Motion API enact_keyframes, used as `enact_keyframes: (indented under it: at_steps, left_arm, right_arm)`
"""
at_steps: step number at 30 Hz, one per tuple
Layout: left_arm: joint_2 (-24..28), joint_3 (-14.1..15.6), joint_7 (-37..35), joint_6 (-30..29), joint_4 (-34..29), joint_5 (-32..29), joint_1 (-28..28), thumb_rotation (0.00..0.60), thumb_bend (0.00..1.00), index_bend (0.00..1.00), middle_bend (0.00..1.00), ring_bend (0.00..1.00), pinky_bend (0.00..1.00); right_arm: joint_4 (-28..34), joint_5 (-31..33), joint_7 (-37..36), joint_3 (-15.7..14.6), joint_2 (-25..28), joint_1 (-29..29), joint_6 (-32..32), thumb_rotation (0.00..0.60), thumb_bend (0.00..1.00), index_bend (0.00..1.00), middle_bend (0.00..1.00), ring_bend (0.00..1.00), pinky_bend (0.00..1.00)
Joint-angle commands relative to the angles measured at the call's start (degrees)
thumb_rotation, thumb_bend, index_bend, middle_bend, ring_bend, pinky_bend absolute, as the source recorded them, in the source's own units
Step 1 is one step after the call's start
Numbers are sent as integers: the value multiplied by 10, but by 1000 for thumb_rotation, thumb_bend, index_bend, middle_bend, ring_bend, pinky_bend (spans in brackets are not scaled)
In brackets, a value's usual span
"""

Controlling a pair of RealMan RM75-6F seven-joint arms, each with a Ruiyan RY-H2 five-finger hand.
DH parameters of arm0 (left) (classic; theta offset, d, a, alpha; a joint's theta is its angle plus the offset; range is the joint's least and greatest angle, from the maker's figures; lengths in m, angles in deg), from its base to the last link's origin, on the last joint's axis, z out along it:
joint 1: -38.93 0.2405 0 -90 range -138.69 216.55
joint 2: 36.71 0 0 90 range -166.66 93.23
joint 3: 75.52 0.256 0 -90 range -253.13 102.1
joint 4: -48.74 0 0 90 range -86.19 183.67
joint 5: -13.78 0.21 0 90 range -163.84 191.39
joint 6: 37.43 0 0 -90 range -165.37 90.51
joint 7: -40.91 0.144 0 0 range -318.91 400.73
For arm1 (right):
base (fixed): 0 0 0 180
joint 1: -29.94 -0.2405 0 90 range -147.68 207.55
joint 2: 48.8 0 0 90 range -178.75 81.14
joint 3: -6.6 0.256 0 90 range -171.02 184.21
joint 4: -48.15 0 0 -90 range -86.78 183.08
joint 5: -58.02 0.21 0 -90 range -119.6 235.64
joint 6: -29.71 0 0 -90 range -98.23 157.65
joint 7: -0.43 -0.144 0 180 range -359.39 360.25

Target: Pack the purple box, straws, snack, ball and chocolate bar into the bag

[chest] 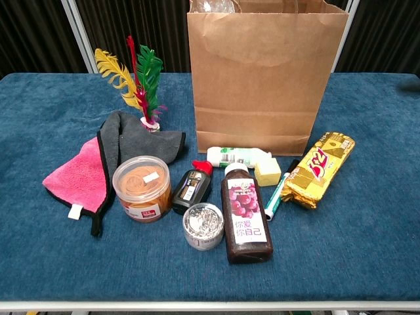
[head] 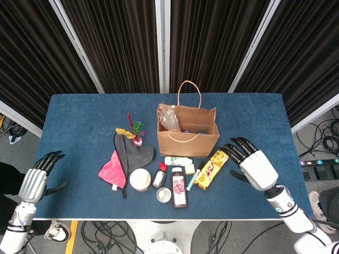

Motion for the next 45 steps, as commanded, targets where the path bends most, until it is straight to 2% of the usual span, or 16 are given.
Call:
enact_keyframes:
  at_steps: [1,10,17,31,45]
  left_arm:
    - [-1,0,6,-3,-3,1,0,600,241,227,240,158,239]
    - [-5,1,15,-4,6,-2,5,600,241,227,240,158,239]
    - [-3,1,11,-8,20,-2,7,600,241,227,240,158,239]
    - [-5,2,2,-9,44,-6,12,600,241,227,240,158,239]
    - [-11,2,-7,-6,57,-9,15,600,241,227,240,158,239]
  right_arm:
    - [-55,-39,-23,-45,14,0,-28,600,0,239,287,180,241]
    - [-122,-60,-23,-57,-43,-53,-89,600,0,242,286,180,245]
    - [-178,-34,-26,-56,-113,-75,-133,600,0,242,283,180,248]
    - [-317,-12,-92,-68,-214,-88,-115,600,0,242,281,180,248]
    - [-356,2,-105,-89,-246,-101,-129,600,9,270,303,193,272]
